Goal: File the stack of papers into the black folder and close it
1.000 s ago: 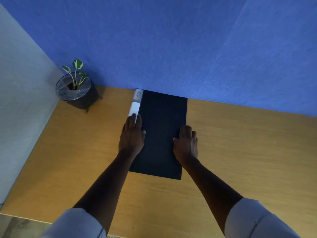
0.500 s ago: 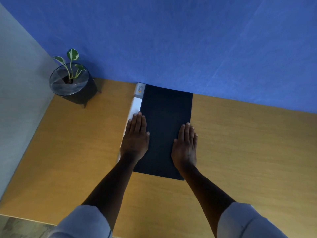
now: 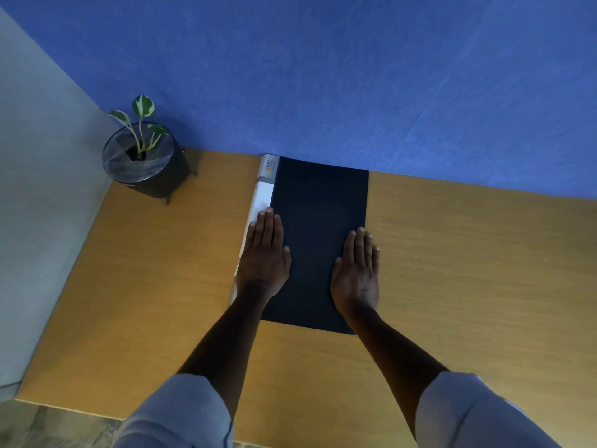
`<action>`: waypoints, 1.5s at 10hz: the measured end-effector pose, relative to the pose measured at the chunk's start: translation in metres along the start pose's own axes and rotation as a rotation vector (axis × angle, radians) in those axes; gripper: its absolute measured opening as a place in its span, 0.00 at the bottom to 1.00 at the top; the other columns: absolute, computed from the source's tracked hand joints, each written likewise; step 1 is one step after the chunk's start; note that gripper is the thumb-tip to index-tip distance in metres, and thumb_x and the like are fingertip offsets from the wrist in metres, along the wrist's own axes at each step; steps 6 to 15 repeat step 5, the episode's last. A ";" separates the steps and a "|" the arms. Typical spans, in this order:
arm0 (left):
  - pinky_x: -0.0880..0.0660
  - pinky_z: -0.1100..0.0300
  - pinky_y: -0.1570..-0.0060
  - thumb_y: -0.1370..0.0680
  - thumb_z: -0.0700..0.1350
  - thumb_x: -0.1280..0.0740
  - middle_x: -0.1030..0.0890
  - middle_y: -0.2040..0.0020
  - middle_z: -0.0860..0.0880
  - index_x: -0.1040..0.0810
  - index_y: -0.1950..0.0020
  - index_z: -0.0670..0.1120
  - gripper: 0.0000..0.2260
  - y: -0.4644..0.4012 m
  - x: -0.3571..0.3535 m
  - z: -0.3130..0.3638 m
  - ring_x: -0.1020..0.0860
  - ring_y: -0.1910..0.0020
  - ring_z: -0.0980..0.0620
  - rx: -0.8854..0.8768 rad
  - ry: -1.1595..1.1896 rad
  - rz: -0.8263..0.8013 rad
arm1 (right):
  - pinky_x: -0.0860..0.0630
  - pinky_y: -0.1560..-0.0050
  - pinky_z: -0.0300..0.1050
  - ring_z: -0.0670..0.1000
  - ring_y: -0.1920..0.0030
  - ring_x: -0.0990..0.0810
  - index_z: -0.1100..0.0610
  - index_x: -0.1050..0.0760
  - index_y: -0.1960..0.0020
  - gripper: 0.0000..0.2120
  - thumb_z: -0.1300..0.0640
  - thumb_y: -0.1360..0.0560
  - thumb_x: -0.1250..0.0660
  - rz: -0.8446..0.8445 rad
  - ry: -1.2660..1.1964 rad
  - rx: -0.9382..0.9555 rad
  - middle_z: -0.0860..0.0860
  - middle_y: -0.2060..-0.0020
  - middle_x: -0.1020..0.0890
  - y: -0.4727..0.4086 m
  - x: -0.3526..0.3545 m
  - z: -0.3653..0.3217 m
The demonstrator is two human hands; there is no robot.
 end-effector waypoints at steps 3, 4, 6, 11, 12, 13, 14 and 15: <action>0.50 0.49 0.21 0.18 0.50 0.49 0.50 0.19 0.39 0.52 0.20 0.38 0.30 0.008 0.029 0.012 0.53 0.19 0.43 -0.009 0.023 -0.002 | 0.58 0.19 0.55 0.58 0.18 0.58 0.62 0.59 0.18 0.32 0.50 0.15 0.49 -0.071 -0.103 0.017 0.58 0.18 0.56 0.003 0.030 -0.002; 0.52 0.49 0.21 0.17 0.50 0.49 0.50 0.19 0.39 0.52 0.19 0.39 0.29 0.012 0.049 0.019 0.52 0.19 0.43 -0.018 0.007 0.030 | 0.57 0.19 0.56 0.58 0.18 0.58 0.61 0.59 0.18 0.32 0.49 0.15 0.50 -0.031 -0.149 0.046 0.58 0.18 0.57 0.006 0.052 0.001; 0.54 0.51 0.22 0.17 0.50 0.48 0.50 0.19 0.39 0.52 0.19 0.39 0.30 0.016 0.072 0.033 0.53 0.19 0.43 -0.025 0.001 0.099 | 0.56 0.19 0.57 0.58 0.18 0.60 0.61 0.60 0.18 0.32 0.49 0.15 0.50 0.015 -0.126 0.082 0.58 0.18 0.58 0.011 0.077 0.011; 0.54 0.51 0.22 0.17 0.50 0.48 0.50 0.19 0.39 0.52 0.19 0.39 0.30 0.016 0.072 0.033 0.53 0.19 0.43 -0.025 0.001 0.099 | 0.56 0.19 0.57 0.58 0.18 0.60 0.61 0.60 0.18 0.32 0.49 0.15 0.50 0.015 -0.126 0.082 0.58 0.18 0.58 0.011 0.077 0.011; 0.54 0.51 0.22 0.17 0.50 0.48 0.50 0.19 0.39 0.52 0.19 0.39 0.30 0.016 0.072 0.033 0.53 0.19 0.43 -0.025 0.001 0.099 | 0.56 0.19 0.57 0.58 0.18 0.60 0.61 0.60 0.18 0.32 0.49 0.15 0.50 0.015 -0.126 0.082 0.58 0.18 0.58 0.011 0.077 0.011; 0.54 0.51 0.22 0.17 0.50 0.48 0.50 0.19 0.39 0.52 0.19 0.39 0.30 0.016 0.072 0.033 0.53 0.19 0.43 -0.025 0.001 0.099 | 0.56 0.19 0.57 0.58 0.18 0.60 0.61 0.60 0.18 0.32 0.49 0.15 0.50 0.015 -0.126 0.082 0.58 0.18 0.58 0.011 0.077 0.011; 0.54 0.51 0.22 0.17 0.50 0.48 0.50 0.19 0.39 0.52 0.19 0.39 0.30 0.016 0.072 0.033 0.53 0.19 0.43 -0.025 0.001 0.099 | 0.56 0.19 0.57 0.58 0.18 0.60 0.61 0.60 0.18 0.32 0.49 0.15 0.50 0.015 -0.126 0.082 0.58 0.18 0.58 0.011 0.077 0.011; 0.54 0.51 0.22 0.17 0.50 0.48 0.50 0.19 0.39 0.52 0.19 0.39 0.30 0.016 0.072 0.033 0.53 0.19 0.43 -0.025 0.001 0.099 | 0.56 0.19 0.57 0.58 0.18 0.60 0.61 0.60 0.18 0.32 0.49 0.15 0.50 0.015 -0.126 0.082 0.58 0.18 0.58 0.011 0.077 0.011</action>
Point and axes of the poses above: each hand's wrist, its own y-axis away from the middle knuckle, its own x-axis out of the back of the hand, z = x × y, the point moved 1 cm from there along -y, towards the middle knuckle
